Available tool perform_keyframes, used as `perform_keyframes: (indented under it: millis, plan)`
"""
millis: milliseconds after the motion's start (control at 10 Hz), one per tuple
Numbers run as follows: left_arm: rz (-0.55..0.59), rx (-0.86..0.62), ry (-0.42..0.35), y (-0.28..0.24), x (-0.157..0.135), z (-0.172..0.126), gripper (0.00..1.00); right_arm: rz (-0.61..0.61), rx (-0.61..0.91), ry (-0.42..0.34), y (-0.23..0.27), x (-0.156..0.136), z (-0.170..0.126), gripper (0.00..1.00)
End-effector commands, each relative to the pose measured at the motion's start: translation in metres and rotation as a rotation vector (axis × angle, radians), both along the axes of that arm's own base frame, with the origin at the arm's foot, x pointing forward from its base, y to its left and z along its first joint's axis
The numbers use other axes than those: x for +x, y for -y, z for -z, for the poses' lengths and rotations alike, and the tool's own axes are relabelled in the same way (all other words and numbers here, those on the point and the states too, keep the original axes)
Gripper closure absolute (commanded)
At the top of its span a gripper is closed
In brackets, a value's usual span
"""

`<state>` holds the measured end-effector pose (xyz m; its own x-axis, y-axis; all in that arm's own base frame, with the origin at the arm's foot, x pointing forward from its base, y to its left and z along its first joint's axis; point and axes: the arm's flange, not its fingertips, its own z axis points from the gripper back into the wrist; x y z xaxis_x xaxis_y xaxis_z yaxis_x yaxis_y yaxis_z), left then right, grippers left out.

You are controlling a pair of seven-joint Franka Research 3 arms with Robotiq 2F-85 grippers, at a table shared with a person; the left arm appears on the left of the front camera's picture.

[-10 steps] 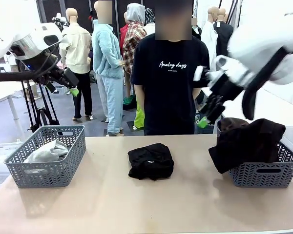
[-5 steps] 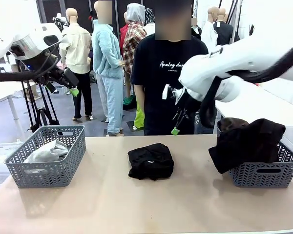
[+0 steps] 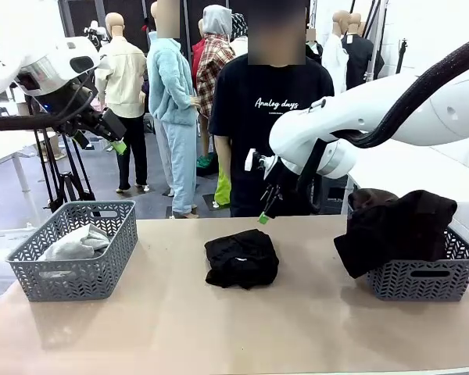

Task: Sort the tops and bottoms.
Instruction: Lift clothes from the center of the table with your right hand.

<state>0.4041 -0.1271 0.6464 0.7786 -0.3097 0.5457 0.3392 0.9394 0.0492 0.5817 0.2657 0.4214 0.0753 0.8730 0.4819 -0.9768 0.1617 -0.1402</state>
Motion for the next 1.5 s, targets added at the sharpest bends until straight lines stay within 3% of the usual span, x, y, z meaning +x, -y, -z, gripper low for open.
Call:
perform_keyframes:
  millis: [0,300,500,900,1200,1400]
  plan:
    - [-0.001,-0.001,0.002,-0.001,0.000,-0.001,0.00,0.018,-0.001,0.021,0.007,-0.002,-0.007,0.00]
    - [-0.001,-0.001,0.002,-0.001,0.000,-0.001,0.00,0.023,0.008,0.015,-0.015,-0.011,0.007,0.00]
    - [-0.001,-0.001,0.002,-0.001,0.000,-0.001,0.00,0.121,-0.086,0.030,-0.077,-0.016,0.013,0.00]
    - [-0.001,-0.001,0.002,-0.001,0.000,-0.001,0.00,0.214,-0.201,0.035,-0.119,-0.002,0.010,0.00]
    - [-0.001,-0.001,0.002,-0.001,0.000,-0.001,0.00,0.298,-0.280,0.010,-0.135,-0.003,0.030,0.00]
    - [-0.001,-0.001,0.002,-0.001,0.000,-0.001,0.00,0.328,-0.268,-0.093,-0.139,-0.012,0.043,0.00]
